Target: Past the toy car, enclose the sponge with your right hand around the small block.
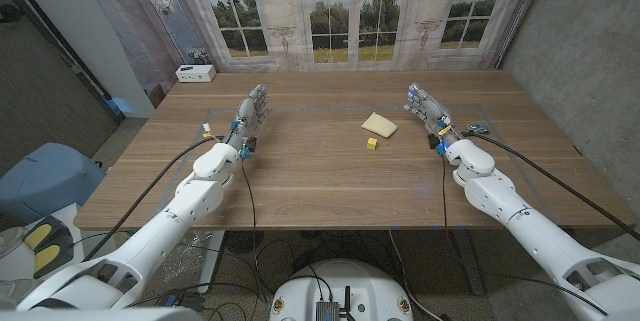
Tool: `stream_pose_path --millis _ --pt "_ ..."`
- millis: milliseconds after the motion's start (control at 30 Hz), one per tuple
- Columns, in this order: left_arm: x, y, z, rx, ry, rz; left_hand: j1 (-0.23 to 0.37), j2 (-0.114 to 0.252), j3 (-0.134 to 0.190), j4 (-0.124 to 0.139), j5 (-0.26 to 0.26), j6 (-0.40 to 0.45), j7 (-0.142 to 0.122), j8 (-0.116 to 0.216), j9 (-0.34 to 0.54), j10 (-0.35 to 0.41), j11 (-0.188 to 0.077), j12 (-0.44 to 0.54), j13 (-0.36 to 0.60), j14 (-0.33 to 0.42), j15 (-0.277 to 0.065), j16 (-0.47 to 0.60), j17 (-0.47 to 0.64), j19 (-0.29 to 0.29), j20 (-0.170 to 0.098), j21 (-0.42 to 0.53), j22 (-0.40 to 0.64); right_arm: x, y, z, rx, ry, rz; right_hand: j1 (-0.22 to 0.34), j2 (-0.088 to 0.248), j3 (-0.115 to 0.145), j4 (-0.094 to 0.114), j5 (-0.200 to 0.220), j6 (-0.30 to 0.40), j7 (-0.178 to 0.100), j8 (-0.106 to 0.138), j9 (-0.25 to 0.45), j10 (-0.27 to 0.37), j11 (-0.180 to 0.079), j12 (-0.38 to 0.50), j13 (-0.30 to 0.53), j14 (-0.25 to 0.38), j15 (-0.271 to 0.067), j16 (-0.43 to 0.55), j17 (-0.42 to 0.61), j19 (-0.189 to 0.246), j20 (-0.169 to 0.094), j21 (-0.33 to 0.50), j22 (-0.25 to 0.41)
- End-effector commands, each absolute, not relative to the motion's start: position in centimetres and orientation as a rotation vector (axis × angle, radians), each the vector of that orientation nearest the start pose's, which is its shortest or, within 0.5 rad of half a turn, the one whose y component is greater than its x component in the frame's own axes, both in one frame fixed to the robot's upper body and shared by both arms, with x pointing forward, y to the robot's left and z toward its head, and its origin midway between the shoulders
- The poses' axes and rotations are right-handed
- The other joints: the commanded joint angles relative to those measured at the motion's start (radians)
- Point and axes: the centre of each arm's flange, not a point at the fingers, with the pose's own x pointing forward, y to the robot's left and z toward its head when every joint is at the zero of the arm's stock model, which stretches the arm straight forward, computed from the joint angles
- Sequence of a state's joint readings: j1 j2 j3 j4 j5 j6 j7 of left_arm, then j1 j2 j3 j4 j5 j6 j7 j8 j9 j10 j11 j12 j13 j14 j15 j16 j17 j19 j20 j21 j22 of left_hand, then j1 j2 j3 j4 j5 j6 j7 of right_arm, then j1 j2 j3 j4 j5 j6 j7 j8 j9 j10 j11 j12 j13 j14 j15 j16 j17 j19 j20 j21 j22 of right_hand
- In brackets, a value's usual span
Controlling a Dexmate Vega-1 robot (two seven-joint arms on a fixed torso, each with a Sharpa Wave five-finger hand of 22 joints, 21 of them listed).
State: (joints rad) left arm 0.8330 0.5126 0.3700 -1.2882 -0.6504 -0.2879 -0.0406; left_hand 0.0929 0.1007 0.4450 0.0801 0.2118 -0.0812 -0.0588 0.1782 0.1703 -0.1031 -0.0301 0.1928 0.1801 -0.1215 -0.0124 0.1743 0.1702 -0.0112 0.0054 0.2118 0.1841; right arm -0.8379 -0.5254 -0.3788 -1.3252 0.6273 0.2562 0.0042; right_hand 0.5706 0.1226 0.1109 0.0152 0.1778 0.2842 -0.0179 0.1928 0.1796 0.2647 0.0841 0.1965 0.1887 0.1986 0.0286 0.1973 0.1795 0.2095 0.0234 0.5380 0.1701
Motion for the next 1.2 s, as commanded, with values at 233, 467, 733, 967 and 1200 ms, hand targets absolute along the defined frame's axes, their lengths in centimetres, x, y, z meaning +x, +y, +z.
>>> stream_pose_path --millis 233,467,733,967,1200 --pt "66.0 30.6 -2.4 -0.021 -0.579 -0.22 0.007 0.001 0.006 0.0 0.006 -0.005 -0.006 0.003 0.002 -0.012 0.003 0.007 0.003 -0.008 0.004 0.005 0.002 -0.005 0.007 0.005 0.004 64.7 -27.8 -0.7 -0.131 -0.54 0.149 0.014 0.002 0.01 -0.006 0.004 0.012 0.002 0.004 0.005 0.012 -0.001 0.006 0.004 0.008 -0.003 0.005 0.004 0.007 0.0 0.001 0.001" --pt "66.2 30.7 -2.5 -0.023 -0.574 -0.224 0.007 0.001 0.005 0.0 0.006 -0.004 -0.008 0.003 0.002 -0.013 0.002 0.007 0.003 -0.008 0.003 0.005 0.002 -0.006 0.009 0.005 0.004 64.3 -27.4 -0.4 -0.228 -0.499 0.091 0.028 0.009 0.021 -0.019 0.007 0.016 0.001 0.004 0.005 0.015 -0.01 0.006 0.004 0.011 -0.005 0.004 0.004 0.008 0.001 -0.006 0.002" --pt "66.5 30.6 -2.2 -0.018 -0.572 -0.229 0.007 0.0 0.005 0.0 0.006 -0.003 -0.007 0.003 0.002 -0.013 0.003 0.007 0.003 -0.008 0.003 0.005 0.002 -0.007 0.01 0.004 0.004 64.0 -27.2 0.4 -0.365 -0.451 0.051 0.06 0.01 0.038 -0.05 0.011 0.017 -0.006 0.002 0.005 0.02 -0.029 0.006 0.004 0.021 0.01 0.006 0.002 0.01 0.04 -0.018 0.002" --pt "66.6 30.4 -2.3 -0.019 -0.57 -0.232 0.007 0.0 0.004 0.0 0.006 -0.002 -0.009 0.004 0.002 -0.013 0.002 0.006 0.003 -0.008 0.004 0.005 0.003 -0.007 0.01 0.004 0.004 63.4 -26.9 0.9 -0.463 -0.424 0.017 0.068 0.008 0.042 -0.062 0.011 0.019 -0.014 0.001 0.005 0.02 -0.047 0.004 0.005 0.022 0.014 0.007 0.004 0.004 0.064 -0.027 0.003" --pt "66.5 30.3 -2.4 -0.019 -0.571 -0.236 0.007 -0.001 0.004 -0.001 0.006 -0.001 -0.008 0.003 0.002 -0.014 0.004 0.006 0.003 -0.008 0.005 0.005 0.003 -0.007 0.01 0.004 0.004 62.4 -25.6 1.0 -0.558 -0.388 -0.032 0.062 0.01 0.041 -0.062 0.01 0.02 -0.02 0.001 0.005 0.023 -0.055 0.005 0.005 0.035 0.018 0.014 0.008 0.004 0.068 -0.032 0.003"
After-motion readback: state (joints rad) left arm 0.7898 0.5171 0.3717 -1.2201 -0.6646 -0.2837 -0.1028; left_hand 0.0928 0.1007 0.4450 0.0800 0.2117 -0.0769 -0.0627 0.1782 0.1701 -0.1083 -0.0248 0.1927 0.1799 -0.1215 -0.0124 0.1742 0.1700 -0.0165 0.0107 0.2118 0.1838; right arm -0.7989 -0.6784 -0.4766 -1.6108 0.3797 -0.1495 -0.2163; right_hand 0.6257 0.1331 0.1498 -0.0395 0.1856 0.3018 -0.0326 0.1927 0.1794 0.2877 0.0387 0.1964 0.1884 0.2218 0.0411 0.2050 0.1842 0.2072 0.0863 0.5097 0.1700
